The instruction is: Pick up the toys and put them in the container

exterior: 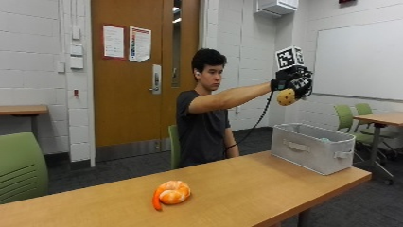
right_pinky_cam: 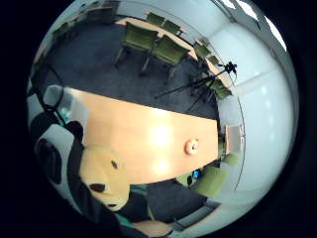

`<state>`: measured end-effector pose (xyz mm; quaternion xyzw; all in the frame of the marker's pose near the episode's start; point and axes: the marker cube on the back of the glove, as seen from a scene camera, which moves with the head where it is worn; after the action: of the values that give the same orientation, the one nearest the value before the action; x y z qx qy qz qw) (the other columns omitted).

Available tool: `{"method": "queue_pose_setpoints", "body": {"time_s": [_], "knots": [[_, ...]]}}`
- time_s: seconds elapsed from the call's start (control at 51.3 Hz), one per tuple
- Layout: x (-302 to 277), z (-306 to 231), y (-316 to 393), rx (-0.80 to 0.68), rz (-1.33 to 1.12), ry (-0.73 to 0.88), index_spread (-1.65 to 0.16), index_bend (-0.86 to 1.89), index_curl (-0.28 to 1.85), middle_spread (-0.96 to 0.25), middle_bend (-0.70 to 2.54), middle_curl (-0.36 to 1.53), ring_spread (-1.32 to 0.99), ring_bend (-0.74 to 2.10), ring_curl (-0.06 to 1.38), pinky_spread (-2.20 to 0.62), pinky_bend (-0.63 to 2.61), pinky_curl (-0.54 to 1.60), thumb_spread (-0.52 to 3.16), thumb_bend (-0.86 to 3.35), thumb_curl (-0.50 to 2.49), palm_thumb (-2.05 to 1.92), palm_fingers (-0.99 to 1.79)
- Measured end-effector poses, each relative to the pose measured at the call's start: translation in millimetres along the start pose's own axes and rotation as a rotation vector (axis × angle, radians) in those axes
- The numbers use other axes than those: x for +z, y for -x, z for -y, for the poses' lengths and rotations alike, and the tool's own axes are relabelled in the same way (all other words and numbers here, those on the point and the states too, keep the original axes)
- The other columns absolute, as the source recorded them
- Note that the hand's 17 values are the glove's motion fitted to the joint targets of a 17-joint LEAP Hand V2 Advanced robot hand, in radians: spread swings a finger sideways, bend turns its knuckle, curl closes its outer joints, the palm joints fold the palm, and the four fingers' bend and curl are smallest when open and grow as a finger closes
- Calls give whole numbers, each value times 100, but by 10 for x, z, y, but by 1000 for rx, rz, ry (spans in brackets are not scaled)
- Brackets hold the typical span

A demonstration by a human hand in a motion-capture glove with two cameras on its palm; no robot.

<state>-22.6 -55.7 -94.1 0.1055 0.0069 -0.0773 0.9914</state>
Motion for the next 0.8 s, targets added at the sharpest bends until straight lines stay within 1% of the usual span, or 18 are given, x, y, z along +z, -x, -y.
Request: {"method": "queue_pose_setpoints", "body": {"time_s": [0.078, 0.156, 0.234, 0.312, 0.371, 0.449, 0.527, 0.605, 0.702, 0.741, 0.78, 0.8], "knots": [[-14, 18, 319, -61, 14, -6, -59, 18, 159, -35, 98, 81, -40, 125, 56, -44, 92, 43, 86, 18, 106, 55, 112], [-46, -6, 829, -176, 67, -2, -58, 17, 161, -35, 98, 81, -40, 125, 55, -43, 92, 43, 87, 18, 108, 55, 112], [-36, 2, 1306, -218, 56, 0, -58, 18, 163, -36, 97, 81, -40, 125, 55, -43, 92, 43, 87, 17, 111, 55, 112], [-48, -23, 1677, -307, 125, 4, -58, 17, 165, -35, 97, 81, -40, 126, 55, -44, 92, 43, 88, 17, 113, 55, 112], [0, 48, 1602, -326, 198, 22, -57, 17, 166, -36, 97, 81, -40, 126, 54, -43, 92, 43, 88, 17, 114, 54, 112], [112, 200, 1392, -291, 283, 43, -57, 17, 167, -36, 97, 81, -40, 125, 54, -43, 92, 43, 89, 16, 116, 54, 112], [243, 173, 1490, -405, 253, 35, -56, 17, 169, -36, 96, 82, -40, 126, 54, -43, 92, 43, 90, 16, 117, 53, 112], [389, 177, 1581, -423, 190, 31, -56, 17, 169, -36, 96, 82, -40, 126, 54, -43, 92, 43, 90, 16, 119, 53, 112], [523, 142, 1606, -544, 126, 18, -55, 17, 170, -36, 95, 82, -40, 125, 53, -43, 92, 43, 91, 15, 121, 52, 111], [535, 130, 1641, -519, 152, 53, -55, 16, 170, -36, 94, 81, -40, 125, 53, -43, 93, 43, 92, 13, 121, 50, 110], [557, 127, 1688, -448, 195, 112, -54, 14, 170, -36, 90, 81, -39, 123, 52, -43, 96, 43, 93, 9, 119, 45, 107], [574, 135, 1695, -407, 208, 137, -54, 11, 166, -36, 88, 79, -39, 120, 50, -43, 92, 42, 105, -1, 107, 26, 101]]}}
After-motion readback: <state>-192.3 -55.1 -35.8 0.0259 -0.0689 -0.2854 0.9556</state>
